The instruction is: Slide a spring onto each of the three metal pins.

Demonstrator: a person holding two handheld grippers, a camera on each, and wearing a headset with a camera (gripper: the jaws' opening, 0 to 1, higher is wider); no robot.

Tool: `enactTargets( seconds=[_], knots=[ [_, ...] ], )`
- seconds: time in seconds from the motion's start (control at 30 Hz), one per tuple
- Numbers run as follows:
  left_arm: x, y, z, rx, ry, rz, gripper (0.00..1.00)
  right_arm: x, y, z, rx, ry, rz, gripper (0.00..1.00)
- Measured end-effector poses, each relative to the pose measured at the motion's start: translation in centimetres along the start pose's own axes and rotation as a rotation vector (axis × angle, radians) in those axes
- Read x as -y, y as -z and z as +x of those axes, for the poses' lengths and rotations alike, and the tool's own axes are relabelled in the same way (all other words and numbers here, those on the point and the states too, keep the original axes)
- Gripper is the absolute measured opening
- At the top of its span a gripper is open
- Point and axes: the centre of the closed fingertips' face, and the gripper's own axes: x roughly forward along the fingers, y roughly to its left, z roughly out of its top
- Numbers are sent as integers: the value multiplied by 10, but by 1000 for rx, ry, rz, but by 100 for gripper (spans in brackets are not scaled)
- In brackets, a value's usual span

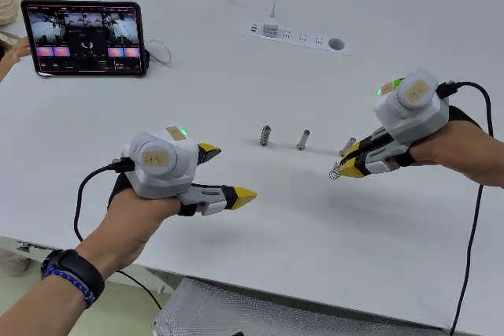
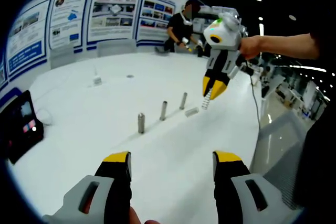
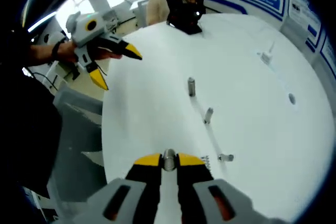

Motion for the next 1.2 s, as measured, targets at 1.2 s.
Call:
enactTargets(
  seconds=[1.2],
  knots=[
    [-16, 20, -14, -29, -28, -77, 93, 68, -42, 12, -11, 68, -72, 12]
  ],
)
